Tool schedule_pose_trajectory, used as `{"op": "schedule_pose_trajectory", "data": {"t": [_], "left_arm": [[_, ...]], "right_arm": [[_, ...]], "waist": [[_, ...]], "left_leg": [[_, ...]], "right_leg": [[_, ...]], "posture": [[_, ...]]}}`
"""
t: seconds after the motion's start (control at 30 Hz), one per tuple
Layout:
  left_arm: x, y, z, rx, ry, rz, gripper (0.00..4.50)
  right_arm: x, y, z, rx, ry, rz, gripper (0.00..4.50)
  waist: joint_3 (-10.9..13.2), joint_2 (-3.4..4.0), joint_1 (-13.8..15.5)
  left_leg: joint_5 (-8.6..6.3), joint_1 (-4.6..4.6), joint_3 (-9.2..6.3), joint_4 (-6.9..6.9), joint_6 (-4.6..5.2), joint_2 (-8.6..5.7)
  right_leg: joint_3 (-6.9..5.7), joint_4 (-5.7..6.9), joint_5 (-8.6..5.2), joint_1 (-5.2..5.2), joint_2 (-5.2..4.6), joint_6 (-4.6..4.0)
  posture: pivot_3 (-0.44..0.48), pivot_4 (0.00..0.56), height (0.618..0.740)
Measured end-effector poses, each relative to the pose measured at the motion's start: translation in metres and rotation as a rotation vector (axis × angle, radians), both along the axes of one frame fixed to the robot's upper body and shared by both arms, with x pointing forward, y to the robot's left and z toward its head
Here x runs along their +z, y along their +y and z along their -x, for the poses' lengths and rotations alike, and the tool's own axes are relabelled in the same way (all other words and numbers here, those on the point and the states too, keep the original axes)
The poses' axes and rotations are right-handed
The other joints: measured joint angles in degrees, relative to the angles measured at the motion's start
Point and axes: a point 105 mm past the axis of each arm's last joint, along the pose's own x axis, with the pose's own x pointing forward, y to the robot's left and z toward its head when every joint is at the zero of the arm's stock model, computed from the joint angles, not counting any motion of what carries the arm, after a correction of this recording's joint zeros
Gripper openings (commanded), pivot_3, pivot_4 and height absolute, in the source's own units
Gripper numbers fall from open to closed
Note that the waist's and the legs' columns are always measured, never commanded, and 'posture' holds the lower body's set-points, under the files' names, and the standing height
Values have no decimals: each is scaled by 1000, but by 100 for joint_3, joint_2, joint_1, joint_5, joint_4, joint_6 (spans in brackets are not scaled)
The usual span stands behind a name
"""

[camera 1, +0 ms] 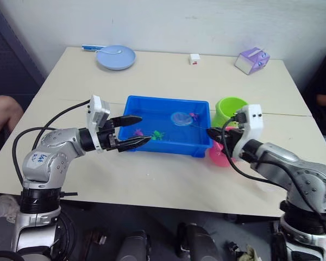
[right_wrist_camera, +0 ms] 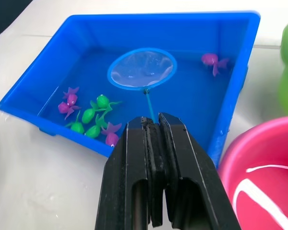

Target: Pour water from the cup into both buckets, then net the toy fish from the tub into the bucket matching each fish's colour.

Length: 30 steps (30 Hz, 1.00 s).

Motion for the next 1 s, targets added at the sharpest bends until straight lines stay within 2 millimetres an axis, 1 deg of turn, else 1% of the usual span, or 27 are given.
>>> {"op": "schedule_pose_trajectory", "data": {"t": [0.1,0.27,0.43,0.57,0.77,1.0], "left_arm": [[2,-1,-3,27,-29,14,4500],[2,-2,-4,38,-33,14,4500],[-13,-6,-1,23,-1,-14,4500],[-12,-3,-1,32,-20,-32,4500],[-10,-2,-2,39,-35,-38,4500],[-10,-3,-2,41,-41,-39,4500]], "right_arm": [[-11,0,-8,-48,61,-26,774],[-19,-2,-12,-89,95,-28,774],[-29,-2,-19,-131,135,-56,774],[-29,-3,-27,-164,132,-62,774],[-26,-12,-43,-237,108,-55,774],[-25,-14,-49,-250,95,-46,774]], "waist": [[1,2,0],[1,5,-26],[1,10,-36],[2,14,-34],[3,16,-30],[3,17,-34]], "left_leg": [[0,-1,0,1,0,-2],[0,0,1,-2,-1,2],[1,1,5,-4,-1,3],[1,0,6,-4,-2,3],[1,0,6,-4,-2,2],[1,0,6,-4,-2,3]], "right_leg": [[1,0,0,0,-1,0],[3,-1,0,-1,5,0],[8,0,0,-4,8,0],[10,-1,0,-4,9,0],[10,-1,0,-4,8,0],[10,-1,0,-4,7,0]], "posture": [[0,150,740],[0,150,740],[0,150,740],[0,150,740],[0,150,740],[0,150,740]]}}
